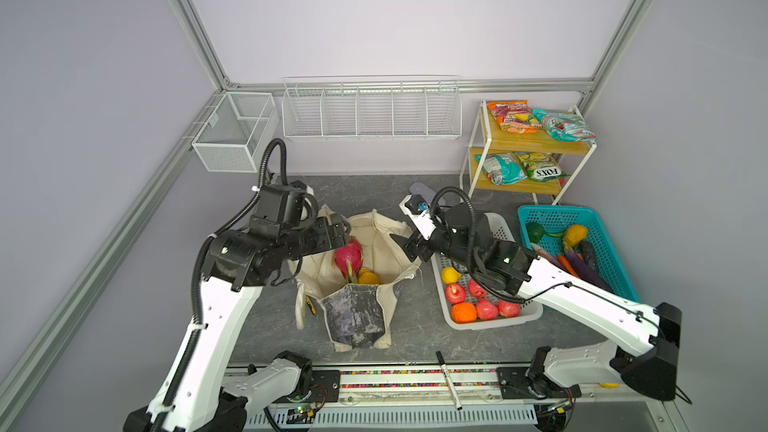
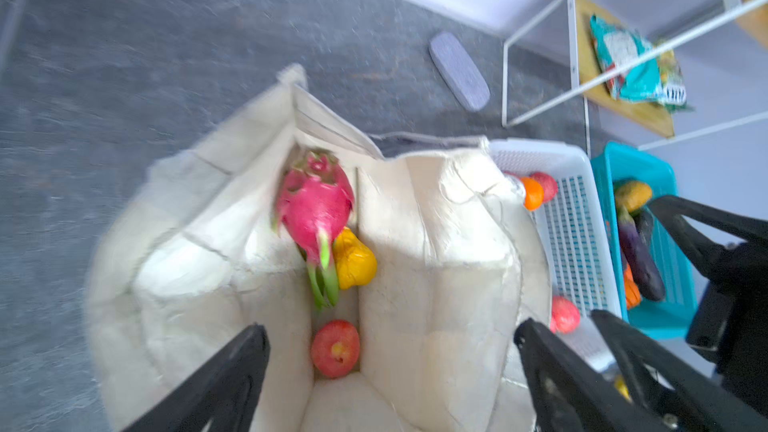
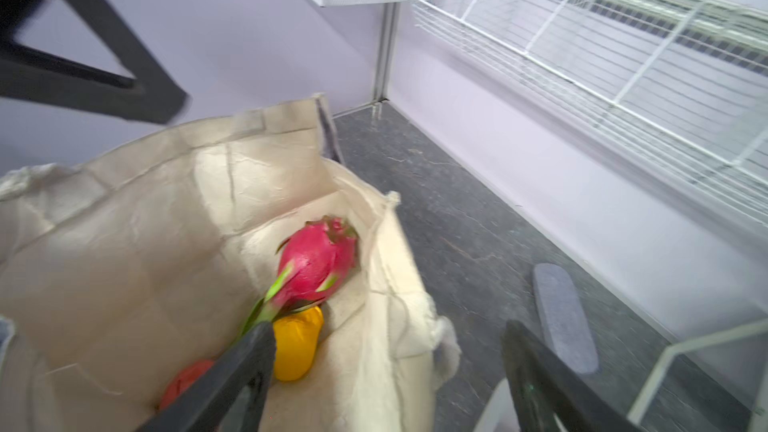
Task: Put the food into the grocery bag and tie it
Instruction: 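Open the right gripper, release the dragon fruit and raise it toward the white basket, then lower the right gripper onto a red apple in the white basket and close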
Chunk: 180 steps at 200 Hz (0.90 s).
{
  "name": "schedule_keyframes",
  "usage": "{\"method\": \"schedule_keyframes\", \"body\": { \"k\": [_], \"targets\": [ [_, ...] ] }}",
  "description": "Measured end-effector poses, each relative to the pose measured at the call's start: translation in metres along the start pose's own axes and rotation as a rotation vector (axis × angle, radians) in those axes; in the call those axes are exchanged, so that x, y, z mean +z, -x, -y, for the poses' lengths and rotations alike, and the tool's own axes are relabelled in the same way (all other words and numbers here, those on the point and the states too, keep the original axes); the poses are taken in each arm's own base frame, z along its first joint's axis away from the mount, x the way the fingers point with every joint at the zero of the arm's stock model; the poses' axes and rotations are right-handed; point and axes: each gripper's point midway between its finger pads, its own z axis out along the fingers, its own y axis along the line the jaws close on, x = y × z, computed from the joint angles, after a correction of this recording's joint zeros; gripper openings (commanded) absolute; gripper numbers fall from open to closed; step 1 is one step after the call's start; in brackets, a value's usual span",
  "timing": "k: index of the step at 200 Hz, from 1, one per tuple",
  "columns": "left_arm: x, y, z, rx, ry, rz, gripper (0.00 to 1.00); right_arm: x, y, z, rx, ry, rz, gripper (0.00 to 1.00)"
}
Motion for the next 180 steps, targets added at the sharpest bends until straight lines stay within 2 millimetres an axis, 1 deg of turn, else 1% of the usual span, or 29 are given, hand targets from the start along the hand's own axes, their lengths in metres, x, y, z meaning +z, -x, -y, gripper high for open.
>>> {"method": "schedule_keyframes", "body": {
  "k": [14, 23, 34, 45, 56, 69, 86, 105, 118, 136, 157, 180],
  "targets": [
    [-0.011, 0.008, -0.013, -0.028, 0.064, 0.049, 0.97, -0.007, 0.0, 0.018, 0.022, -0.061, -0.004, 0.88],
    [-0.014, 0.012, -0.025, -0.063, 0.107, 0.067, 0.98, -0.012, -0.001, 0.029, 0.039, -0.098, -0.012, 0.89],
    [-0.012, 0.011, -0.041, -0.106, 0.158, 0.066, 0.98, -0.017, -0.005, 0.045, 0.069, -0.153, -0.028, 0.89],
    [-0.008, 0.007, -0.058, -0.154, 0.209, 0.056, 0.98, -0.022, -0.013, 0.063, 0.11, -0.22, -0.059, 0.89],
    [-0.003, 0.0, -0.072, -0.189, 0.254, 0.032, 0.98, -0.027, -0.027, 0.081, 0.164, -0.292, -0.105, 0.89],
    [0.0, -0.009, -0.081, -0.214, 0.284, 0.006, 0.99, -0.035, -0.046, 0.105, 0.244, -0.386, -0.164, 0.89],
    [-0.001, -0.016, -0.085, -0.235, 0.298, -0.007, 0.98, -0.05, -0.074, 0.133, 0.367, -0.506, -0.237, 0.91],
    [-0.005, -0.021, -0.088, -0.257, 0.308, -0.001, 0.98, -0.071, -0.102, 0.154, 0.514, -0.619, -0.295, 0.92],
    [-0.005, -0.028, -0.092, -0.277, 0.32, -0.006, 0.97, -0.085, -0.121, 0.161, 0.598, -0.676, -0.33, 0.93],
    [-0.001, -0.04, -0.1, -0.302, 0.345, -0.033, 0.95, -0.096, -0.144, 0.161, 0.68, -0.717, -0.367, 0.94],
    [0.008, -0.051, -0.109, -0.33, 0.378, -0.072, 0.92, -0.102, -0.167, 0.154, 0.73, -0.729, -0.409, 0.94],
    [0.015, -0.057, -0.115, -0.347, 0.403, -0.1, 0.85, -0.104, -0.18, 0.149, 0.758, -0.736, -0.437, 0.94]
  ]
}}
